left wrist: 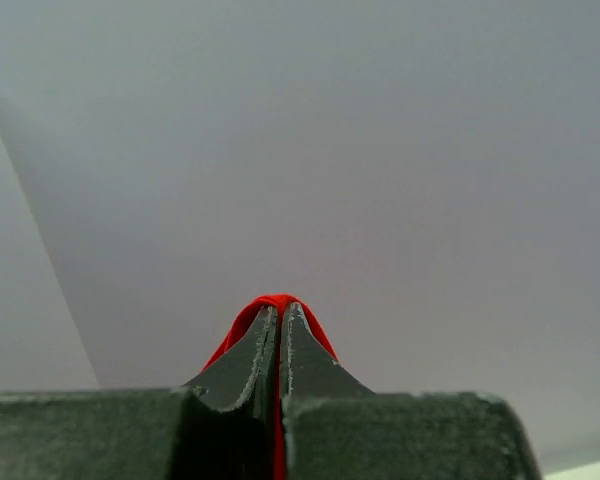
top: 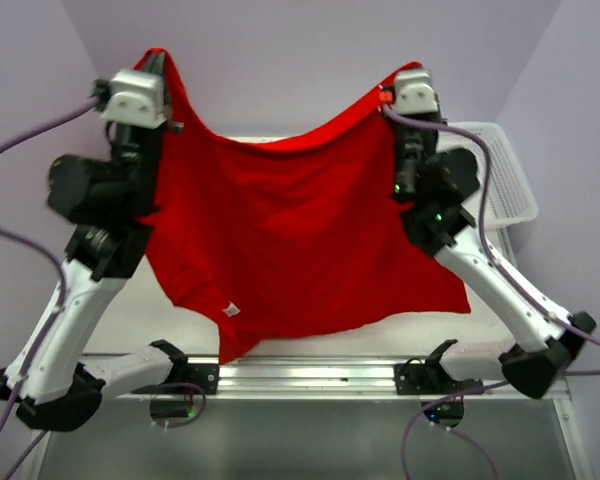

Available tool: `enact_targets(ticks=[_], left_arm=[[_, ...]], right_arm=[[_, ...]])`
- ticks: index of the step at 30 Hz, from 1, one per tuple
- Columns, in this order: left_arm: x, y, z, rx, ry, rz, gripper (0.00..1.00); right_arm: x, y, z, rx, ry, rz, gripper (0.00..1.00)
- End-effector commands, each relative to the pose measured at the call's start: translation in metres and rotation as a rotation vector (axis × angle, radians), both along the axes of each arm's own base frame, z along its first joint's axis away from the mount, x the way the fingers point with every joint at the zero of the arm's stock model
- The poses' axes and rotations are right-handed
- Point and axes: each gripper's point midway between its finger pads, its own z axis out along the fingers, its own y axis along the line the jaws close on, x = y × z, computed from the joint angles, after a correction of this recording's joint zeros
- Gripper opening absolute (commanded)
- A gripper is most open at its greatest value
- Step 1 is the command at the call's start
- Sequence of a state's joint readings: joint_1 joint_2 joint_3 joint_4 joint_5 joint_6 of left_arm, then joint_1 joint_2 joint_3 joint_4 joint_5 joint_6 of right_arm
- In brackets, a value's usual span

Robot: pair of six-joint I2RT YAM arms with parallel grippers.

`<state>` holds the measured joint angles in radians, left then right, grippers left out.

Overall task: Fold and stack the t-shirts
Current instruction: Flatten out the tshirt

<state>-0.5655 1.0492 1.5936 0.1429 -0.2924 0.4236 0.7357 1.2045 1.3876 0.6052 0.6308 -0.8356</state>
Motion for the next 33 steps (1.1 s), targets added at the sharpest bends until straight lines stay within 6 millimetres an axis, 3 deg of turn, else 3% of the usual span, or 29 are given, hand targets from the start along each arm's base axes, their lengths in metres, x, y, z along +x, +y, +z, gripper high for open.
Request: enact_targets(ticks=[1, 2, 3, 4, 5, 6, 9, 14, 15, 17, 18, 19, 20, 21, 22, 23, 24, 25, 26, 28, 29, 31, 33], left_arm=[[0.053, -0.016, -0.028, 0.039, 0.066, 0.092, 0.0], [0.064, -0.025, -0.034, 0.033, 0.085, 0.054, 0.0], [0.091, -0.02, -0.047, 0.042, 0.126, 0.063, 0.0], [0.101, -0.018, -0.048, 0.038, 0.126, 0.038, 0.0], [0.114, -0.009, -0.053, 0.013, 0.139, 0.05, 0.0], [0.143, 0.004, -0.071, 0.027, 0.183, 0.104, 0.0], [0.173, 0.008, -0.085, 0.035, 0.224, 0.143, 0.0], [0.158, 0.008, -0.068, 0.029, 0.185, 0.115, 0.0], [0.144, 0.012, -0.057, 0.018, 0.157, 0.112, 0.0], [0.126, 0.012, -0.045, 0.017, 0.125, 0.088, 0.0], [0.104, 0.016, -0.032, 0.007, 0.087, 0.086, 0.0], [0.091, 0.02, -0.026, 0.001, 0.071, 0.099, 0.0], [0.076, 0.014, -0.02, 0.012, 0.047, 0.083, 0.0], [0.048, 0.017, -0.009, 0.001, 0.005, 0.069, 0.0], [0.032, 0.019, -0.003, -0.006, -0.023, 0.061, 0.0], [0.015, 0.013, 0.001, -0.006, -0.04, 0.034, 0.0], [-0.012, 0.019, 0.009, -0.021, -0.076, 0.011, 0.0], [-0.025, 0.016, 0.009, -0.021, -0.082, -0.03, 0.0], [-0.05, 0.027, 0.016, -0.04, -0.121, -0.047, 0.0], [-0.066, 0.025, 0.013, -0.029, -0.131, -0.097, 0.0], [-0.086, 0.033, 0.019, -0.042, -0.166, -0.114, 0.0], [-0.104, 0.031, 0.023, -0.047, -0.19, -0.179, 0.0], [-0.126, 0.037, 0.035, -0.063, -0.234, -0.208, 0.0]], right_arm=[[0.069, -0.013, -0.04, 0.054, 0.179, -0.061, 0.0], [0.083, -0.016, -0.049, 0.063, 0.209, -0.07, 0.0], [0.095, -0.019, -0.049, 0.086, 0.221, -0.077, 0.0], [0.121, -0.024, -0.073, 0.063, 0.284, -0.117, 0.0], [0.131, -0.027, -0.072, 0.073, 0.288, -0.126, 0.0], [0.141, -0.029, -0.078, 0.083, 0.303, -0.128, 0.0], [0.164, -0.039, -0.09, 0.094, 0.33, -0.159, 0.0], [0.138, -0.046, -0.059, 0.123, 0.247, -0.125, 0.0], [0.115, -0.05, -0.036, 0.146, 0.188, -0.101, 0.0], [0.096, -0.05, -0.031, 0.143, 0.158, -0.077, 0.0], [0.065, -0.053, -0.006, 0.153, 0.081, -0.058, 0.0], [0.048, -0.054, 0.002, 0.154, 0.047, -0.048, 0.0], [0.039, -0.05, -0.007, 0.133, 0.045, -0.038, 0.0], [0.024, -0.05, -0.001, 0.098, 0.014, -0.038, 0.0], [-0.018, -0.055, 0.025, 0.138, -0.087, 0.012, 0.0], [-0.027, -0.051, 0.019, 0.122, -0.091, 0.032, 0.0], [-0.045, -0.055, 0.026, 0.122, -0.123, 0.052, 0.0], [-0.069, -0.061, 0.03, 0.14, -0.157, 0.095, 0.0], [-0.083, -0.066, 0.033, 0.144, -0.185, 0.12, 0.0], [-0.118, -0.081, 0.045, 0.16, -0.27, 0.173, 0.0], [-0.123, -0.081, 0.042, 0.155, -0.282, 0.193, 0.0], [-0.146, -0.089, 0.051, 0.17, -0.349, 0.235, 0.0], [-0.154, -0.092, 0.055, 0.19, -0.365, 0.264, 0.0]])
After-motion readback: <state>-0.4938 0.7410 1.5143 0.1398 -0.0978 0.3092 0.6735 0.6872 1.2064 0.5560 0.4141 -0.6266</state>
